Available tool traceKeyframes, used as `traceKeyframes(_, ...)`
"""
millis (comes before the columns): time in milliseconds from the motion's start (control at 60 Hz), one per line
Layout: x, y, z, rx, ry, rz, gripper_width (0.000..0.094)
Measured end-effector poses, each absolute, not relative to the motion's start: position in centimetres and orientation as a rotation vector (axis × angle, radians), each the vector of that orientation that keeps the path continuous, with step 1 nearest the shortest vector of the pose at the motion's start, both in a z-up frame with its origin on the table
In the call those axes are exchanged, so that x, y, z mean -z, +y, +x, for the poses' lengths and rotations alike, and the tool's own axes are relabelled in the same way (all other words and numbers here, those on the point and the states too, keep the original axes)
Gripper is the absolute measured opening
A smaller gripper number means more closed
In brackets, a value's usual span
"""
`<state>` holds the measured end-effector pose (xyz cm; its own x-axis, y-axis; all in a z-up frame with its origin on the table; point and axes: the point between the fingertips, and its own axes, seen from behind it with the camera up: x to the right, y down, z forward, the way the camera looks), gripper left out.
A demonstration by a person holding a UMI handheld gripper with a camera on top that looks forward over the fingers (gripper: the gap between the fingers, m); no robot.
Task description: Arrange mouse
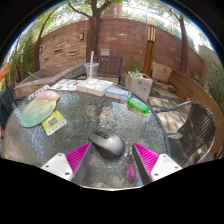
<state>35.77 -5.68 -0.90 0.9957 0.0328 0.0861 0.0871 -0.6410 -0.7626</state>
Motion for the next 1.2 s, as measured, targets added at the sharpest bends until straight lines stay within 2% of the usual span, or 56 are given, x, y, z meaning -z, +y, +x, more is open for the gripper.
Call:
traceKeyframes(167, 1.1, -2.0, 36.2, 0.056, -0.05, -2.253, 0.083)
traceKeyframes(233, 1.2, -1.1, 35.8, 0.027, -0.052, -2.259, 0.0755)
traceKeyframes(283, 1.5, -0.6, 35.3, 0.003, -0.061, -2.266, 0.0631)
traceKeyframes(350, 1.4, -0.3, 35.2, 0.01, -0.087, -2.268, 0.0589)
traceKeyframes(467, 1.5, -0.2, 34.8, 0.032, -0.141, -2.266, 0.0454)
traceKeyframes(600, 1.3, -0.4, 35.2, 0.112, -0.12, -2.287, 0.0366)
traceKeyframes(700, 0.7, -0.7, 35.7, 0.191, -0.037, -2.289, 0.0352)
traceKeyframes(767, -1.4, -0.4, 36.4, 0.25, 0.039, -2.257, 0.0353)
traceKeyframes(817, -4.2, 0.0, 36.5, 0.275, 0.113, -2.209, 0.0352)
traceKeyframes(950, -16.4, 2.2, 34.4, 0.297, 0.301, -1.997, 0.0345)
traceKeyframes(1050, -23.7, 4.2, 27.9, 0.231, 0.328, -1.86, 0.0343)
traceKeyframes(1133, -24.0, 6.3, 20.9, 0.15, 0.283, -1.852, 0.0343)
traceKeyframes(1200, -20.8, 7.4, 14.4, 0.091, 0.237, -1.903, 0.0343)
